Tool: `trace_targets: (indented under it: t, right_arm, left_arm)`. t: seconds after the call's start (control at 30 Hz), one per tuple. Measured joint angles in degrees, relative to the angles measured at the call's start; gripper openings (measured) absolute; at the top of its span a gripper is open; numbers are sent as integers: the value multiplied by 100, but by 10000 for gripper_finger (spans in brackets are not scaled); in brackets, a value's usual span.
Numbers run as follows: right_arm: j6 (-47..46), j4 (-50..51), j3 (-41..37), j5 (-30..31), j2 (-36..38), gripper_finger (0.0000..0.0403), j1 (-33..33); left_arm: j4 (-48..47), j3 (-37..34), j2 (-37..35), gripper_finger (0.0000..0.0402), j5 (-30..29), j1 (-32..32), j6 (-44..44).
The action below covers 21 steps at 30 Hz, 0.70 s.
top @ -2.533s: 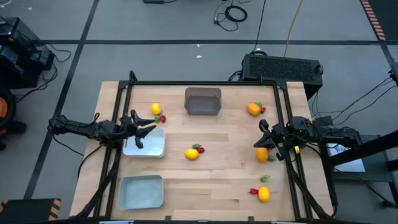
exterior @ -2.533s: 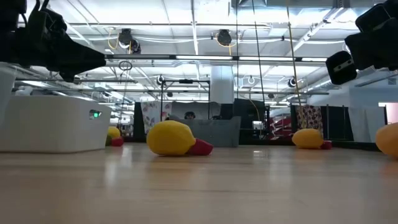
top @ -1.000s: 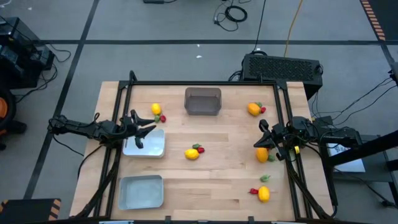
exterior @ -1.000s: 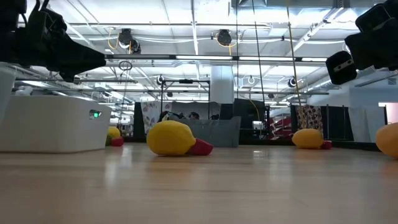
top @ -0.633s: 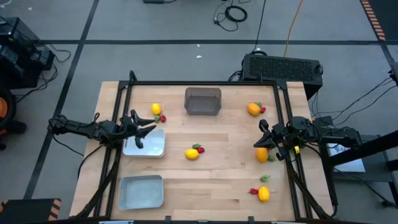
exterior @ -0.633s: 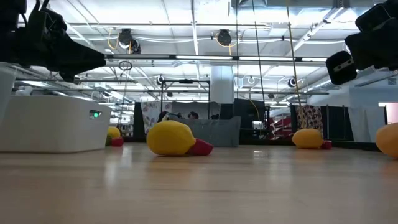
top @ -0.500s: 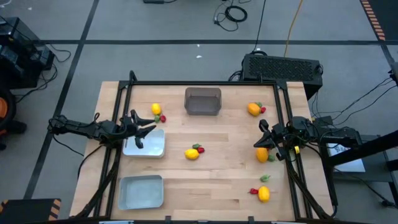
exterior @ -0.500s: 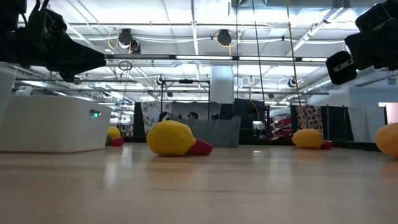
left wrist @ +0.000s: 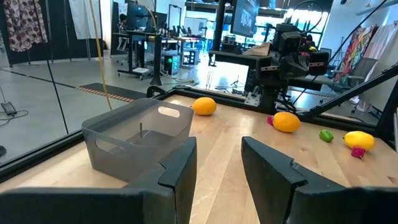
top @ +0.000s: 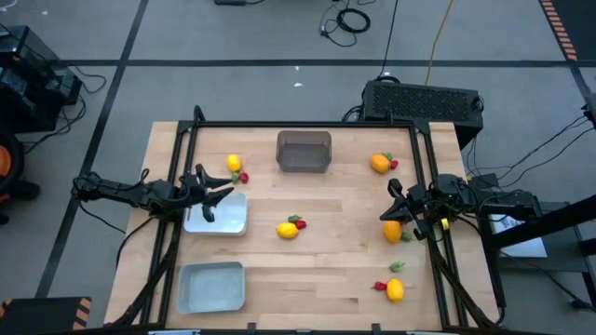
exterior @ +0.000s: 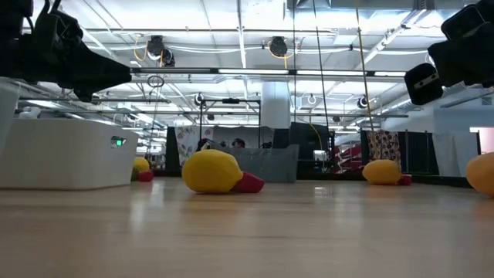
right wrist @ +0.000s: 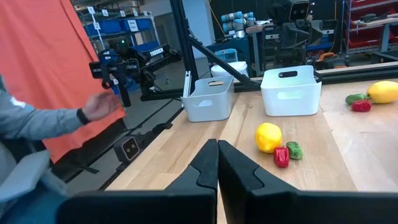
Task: Sort produce into baskets
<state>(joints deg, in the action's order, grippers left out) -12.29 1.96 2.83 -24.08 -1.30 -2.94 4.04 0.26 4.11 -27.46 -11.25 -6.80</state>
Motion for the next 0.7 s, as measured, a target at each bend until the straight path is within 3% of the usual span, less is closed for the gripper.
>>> trace_targets:
  t: [0.2, 0.4, 0.53, 0.7]
  right_arm:
    - [99, 0, 2, -2, -2, 0, -2]
    - [115, -11, 2, 6, -1, 0, -1]
    - [251, -71, 2, 13, -1, 0, -2]
    - [1199, -411, 2, 307, -2, 0, -2]
  left_arm:
    - [0, -1, 0, 135, 0, 1, 70]
    - [3, -1, -1, 135, 0, 0, 769]
    - [14, 0, 1, 135, 2, 2, 306]
    - [383, -1, 1, 135, 2, 1, 126]
